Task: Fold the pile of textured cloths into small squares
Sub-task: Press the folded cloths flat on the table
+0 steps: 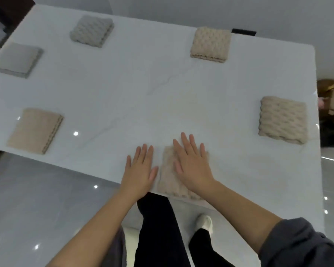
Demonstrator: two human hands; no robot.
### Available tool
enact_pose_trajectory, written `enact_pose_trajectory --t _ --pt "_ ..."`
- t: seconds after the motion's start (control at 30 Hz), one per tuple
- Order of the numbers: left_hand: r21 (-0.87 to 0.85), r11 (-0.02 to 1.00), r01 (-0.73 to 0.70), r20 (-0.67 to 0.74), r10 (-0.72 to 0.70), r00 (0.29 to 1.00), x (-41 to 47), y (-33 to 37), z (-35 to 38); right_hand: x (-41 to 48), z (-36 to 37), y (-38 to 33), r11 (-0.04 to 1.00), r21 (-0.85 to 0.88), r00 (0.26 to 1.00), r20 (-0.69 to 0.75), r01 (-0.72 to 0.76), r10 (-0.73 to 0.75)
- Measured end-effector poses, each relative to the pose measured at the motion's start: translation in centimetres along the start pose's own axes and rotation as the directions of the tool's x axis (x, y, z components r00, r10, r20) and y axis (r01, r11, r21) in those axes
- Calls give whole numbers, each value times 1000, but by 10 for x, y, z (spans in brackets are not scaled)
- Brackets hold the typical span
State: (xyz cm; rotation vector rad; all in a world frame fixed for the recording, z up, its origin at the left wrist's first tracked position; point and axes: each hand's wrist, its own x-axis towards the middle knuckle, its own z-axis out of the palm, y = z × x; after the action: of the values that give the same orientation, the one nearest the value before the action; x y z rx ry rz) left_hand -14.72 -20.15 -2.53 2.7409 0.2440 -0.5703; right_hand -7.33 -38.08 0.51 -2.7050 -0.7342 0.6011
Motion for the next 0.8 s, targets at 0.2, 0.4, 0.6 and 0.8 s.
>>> enact_pose_trajectory --t 0.2,0.4,0.6,0.8 --pt "-197 980 4 -112 -26 993 -26 54 28 -51 23 42 992 75 994 -26 -106 108" --pt "-154 984 -84 -227 47 973 -5 58 36 -53 42 46 981 165 991 -64 -102 114" --pt "-17 983 -183 -221 175 959 12 49 46 -43 66 37 979 126 976 -131 -158 174" --pt "18 961 -275 -209 273 939 22 41 36 -43 74 29 955 163 947 -166 -247 274"
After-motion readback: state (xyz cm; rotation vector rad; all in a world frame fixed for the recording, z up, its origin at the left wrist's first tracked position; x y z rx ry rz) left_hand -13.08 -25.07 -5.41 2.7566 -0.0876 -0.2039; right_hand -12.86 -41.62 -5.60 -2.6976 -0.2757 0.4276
